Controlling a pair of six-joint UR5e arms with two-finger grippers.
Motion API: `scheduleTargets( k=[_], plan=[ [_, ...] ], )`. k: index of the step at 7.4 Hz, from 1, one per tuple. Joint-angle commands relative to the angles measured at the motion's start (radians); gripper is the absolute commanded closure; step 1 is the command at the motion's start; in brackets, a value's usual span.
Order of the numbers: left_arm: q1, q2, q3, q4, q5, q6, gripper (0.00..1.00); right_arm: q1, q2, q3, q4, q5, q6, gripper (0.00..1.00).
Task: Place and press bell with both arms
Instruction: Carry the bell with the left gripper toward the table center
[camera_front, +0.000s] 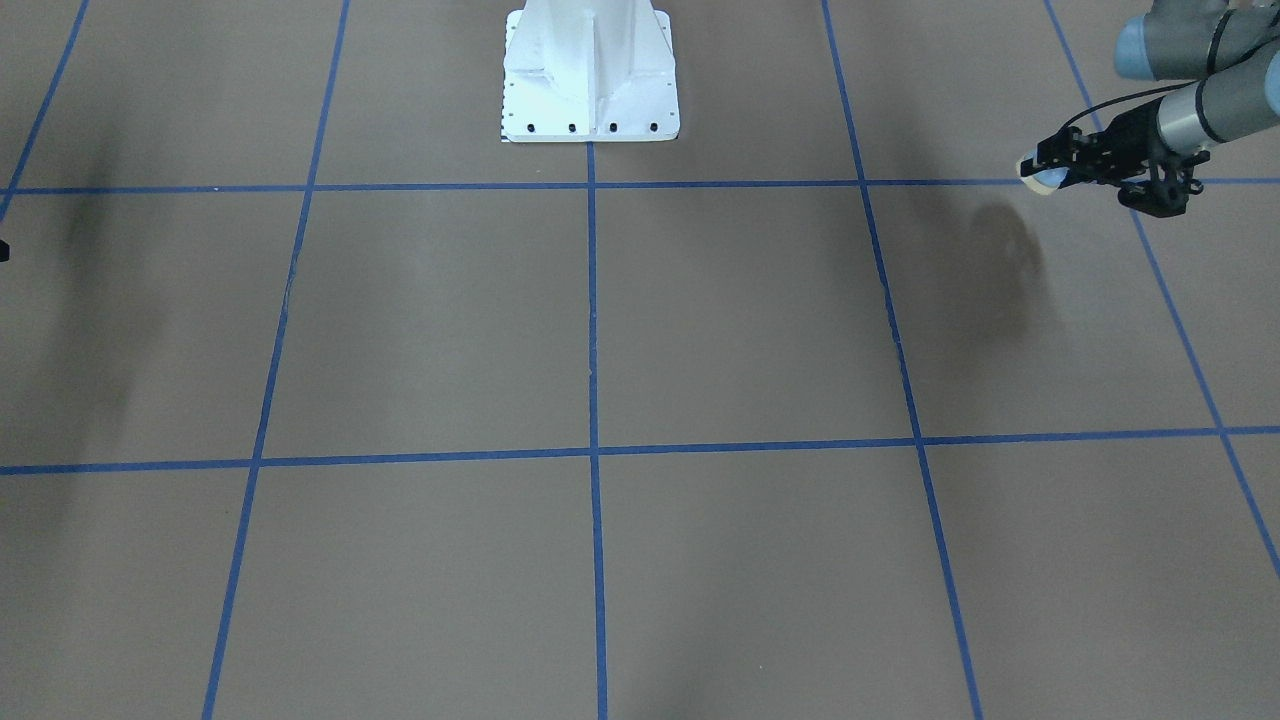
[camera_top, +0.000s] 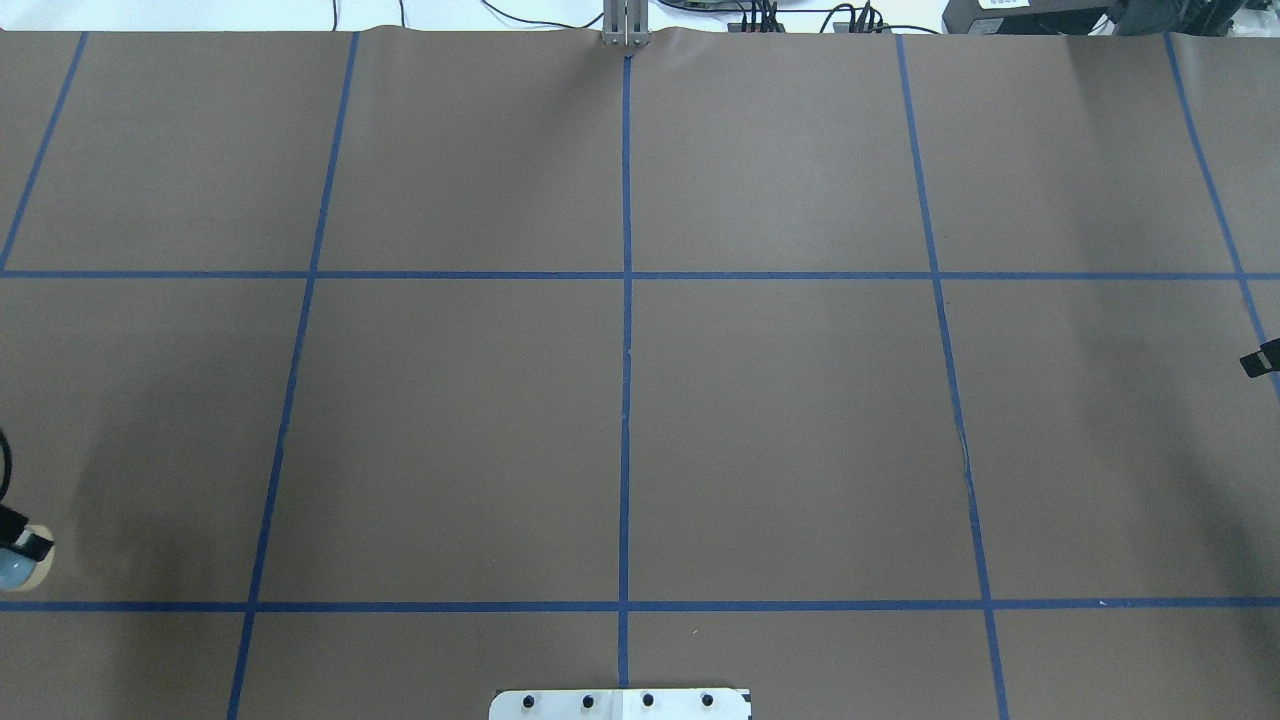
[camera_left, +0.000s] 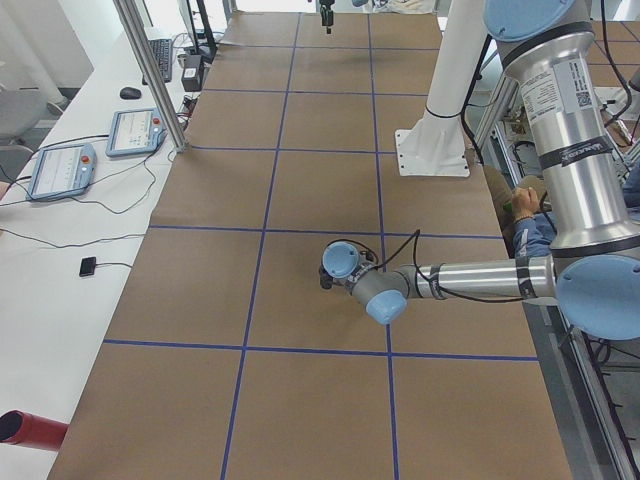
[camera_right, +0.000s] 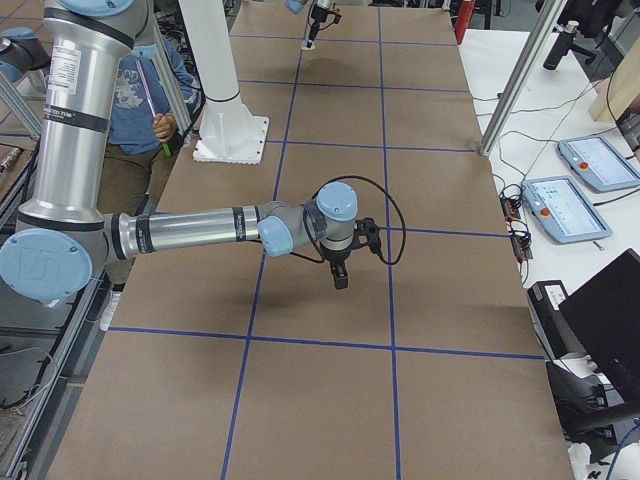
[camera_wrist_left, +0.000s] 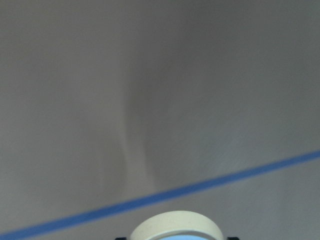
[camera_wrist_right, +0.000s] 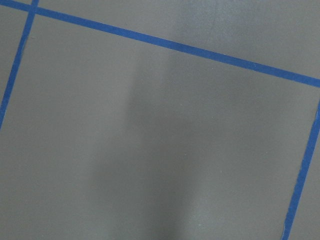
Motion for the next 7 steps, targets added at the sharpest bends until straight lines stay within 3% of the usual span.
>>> scheduleTargets(
  k=[1,5,7],
  plan=[
    [0.028,-0.224,-0.006,0.125,0.004,-0.153,1.00,-0.002,0.005,-0.006,0.000,-0.004,0.000,0.00],
    [0.112,-0.672,-0.003,0.588,0.111,-0.239,1.00,-0.010,0.061,-0.029,0.000,-0.066,0.000,0.00],
    [0.214,-0.889,0.065,0.747,0.254,-0.296,1.00,-0.010,0.065,-0.029,-0.002,-0.066,0.000,0.00]
  ],
)
